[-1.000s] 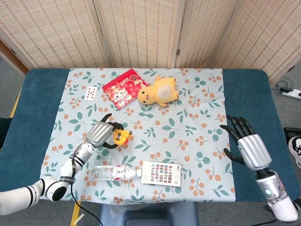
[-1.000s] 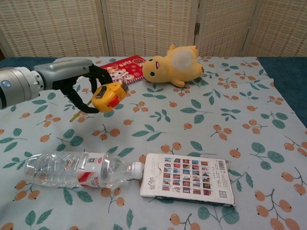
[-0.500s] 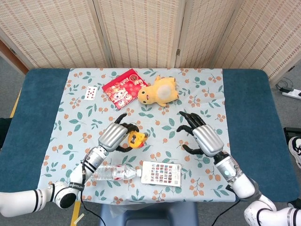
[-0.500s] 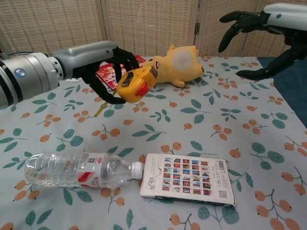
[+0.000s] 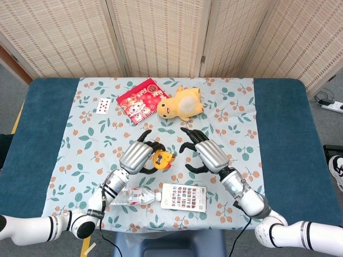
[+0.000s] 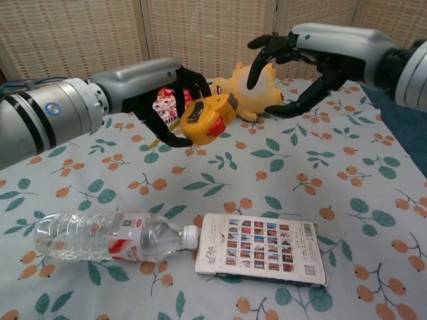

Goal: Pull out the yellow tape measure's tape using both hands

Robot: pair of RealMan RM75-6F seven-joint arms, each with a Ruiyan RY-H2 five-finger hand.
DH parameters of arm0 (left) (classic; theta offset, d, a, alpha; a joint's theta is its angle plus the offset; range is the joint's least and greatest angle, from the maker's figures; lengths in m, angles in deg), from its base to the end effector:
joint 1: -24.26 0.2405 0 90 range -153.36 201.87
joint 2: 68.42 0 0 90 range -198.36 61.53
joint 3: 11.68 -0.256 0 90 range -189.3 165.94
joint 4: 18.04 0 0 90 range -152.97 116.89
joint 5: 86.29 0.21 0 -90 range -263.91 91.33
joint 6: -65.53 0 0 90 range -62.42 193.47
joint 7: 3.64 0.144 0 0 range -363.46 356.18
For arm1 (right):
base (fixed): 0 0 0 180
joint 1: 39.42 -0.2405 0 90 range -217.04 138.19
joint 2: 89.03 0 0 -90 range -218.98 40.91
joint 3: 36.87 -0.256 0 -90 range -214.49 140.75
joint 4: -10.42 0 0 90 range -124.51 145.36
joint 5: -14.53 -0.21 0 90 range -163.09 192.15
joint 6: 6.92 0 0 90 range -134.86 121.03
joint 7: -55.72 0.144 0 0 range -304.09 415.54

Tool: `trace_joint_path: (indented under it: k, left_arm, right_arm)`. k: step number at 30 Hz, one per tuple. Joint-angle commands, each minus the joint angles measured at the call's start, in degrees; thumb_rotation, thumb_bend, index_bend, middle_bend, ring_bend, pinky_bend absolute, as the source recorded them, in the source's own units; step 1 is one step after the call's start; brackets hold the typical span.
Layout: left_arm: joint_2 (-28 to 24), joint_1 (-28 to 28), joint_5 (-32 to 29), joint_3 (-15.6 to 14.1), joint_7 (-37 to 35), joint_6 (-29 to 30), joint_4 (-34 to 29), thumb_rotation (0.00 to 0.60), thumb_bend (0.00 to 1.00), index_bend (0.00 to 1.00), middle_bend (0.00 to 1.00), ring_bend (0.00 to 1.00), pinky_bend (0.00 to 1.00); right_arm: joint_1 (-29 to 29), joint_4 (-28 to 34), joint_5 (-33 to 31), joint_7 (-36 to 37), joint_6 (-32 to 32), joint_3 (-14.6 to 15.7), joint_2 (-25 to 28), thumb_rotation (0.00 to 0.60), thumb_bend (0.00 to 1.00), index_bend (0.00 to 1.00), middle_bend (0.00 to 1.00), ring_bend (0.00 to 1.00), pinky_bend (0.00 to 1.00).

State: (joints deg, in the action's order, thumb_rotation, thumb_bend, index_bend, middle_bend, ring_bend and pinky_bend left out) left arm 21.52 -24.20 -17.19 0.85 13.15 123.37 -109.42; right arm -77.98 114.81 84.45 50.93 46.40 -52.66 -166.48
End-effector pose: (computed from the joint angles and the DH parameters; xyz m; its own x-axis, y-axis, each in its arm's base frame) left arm -0.0643 0.3343 -0.0152 0.3373 0.2060 0.9186 0.8137 -0.5546 -0.1744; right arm -0.0967 -0.3137 0.0387 0.1305 -0.3608 0.9235 -0.9070 -0.4195 -0.0358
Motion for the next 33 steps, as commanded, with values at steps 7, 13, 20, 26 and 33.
trace_joint_path:
  k: [7,13,20,26,33]
  left_arm:
    - [0.4,0.3,0.8,-0.2,0.0,1.1,-0.5,0.600,0.30,0.56,0.49,0.46,0.05]
    - [0.6,0.2,0.9,-0.2,0.5,1.3,-1.0,0.600,0.30,0.56,0.49,0.46,0.05]
    - [1.1,0.0,0.8,-0.1,1.2,1.7,-0.7,0.600,0.30,0.56,0.49,0.46,0.05]
    - [1.3,0.0,0.5,-0.1,1.3,1.5,-0.6,0.600,0.30,0.56,0.49,0.46,0.05]
    - [1.5,-0.2,-0.2,0.1,1.3,1.1,0.0,0.600,0.30,0.56,0.49,0.46,0.05]
  right_arm:
    - [-1.5,-0.3,-2.4,-0.8,-0.1,0.1,-1.0,0.600,0.35,0.42,0.00,0.00,0.00]
    - [-2.4,-0.4,-3.7,-1.4,0.0,0.2,-1.4,0.600,0.36,0.42,0.00,0.00,0.00]
    - [-3.3,-0.5,-4.5,-2.1,0.1,0.7,-1.9,0.600,0.36,0.43,0.00,0.00,0.00]
    - [-3.8,-0.6,-5.3,-2.3,0.2,1.0,-2.1,0.600,0.35,0.44,0.00,0.00,0.00]
    - [-4.0,-1.0,-5.6,-1.5,0.0,1.5,-1.9,0.600,0.35,0.49,0.02,0.00,0.00]
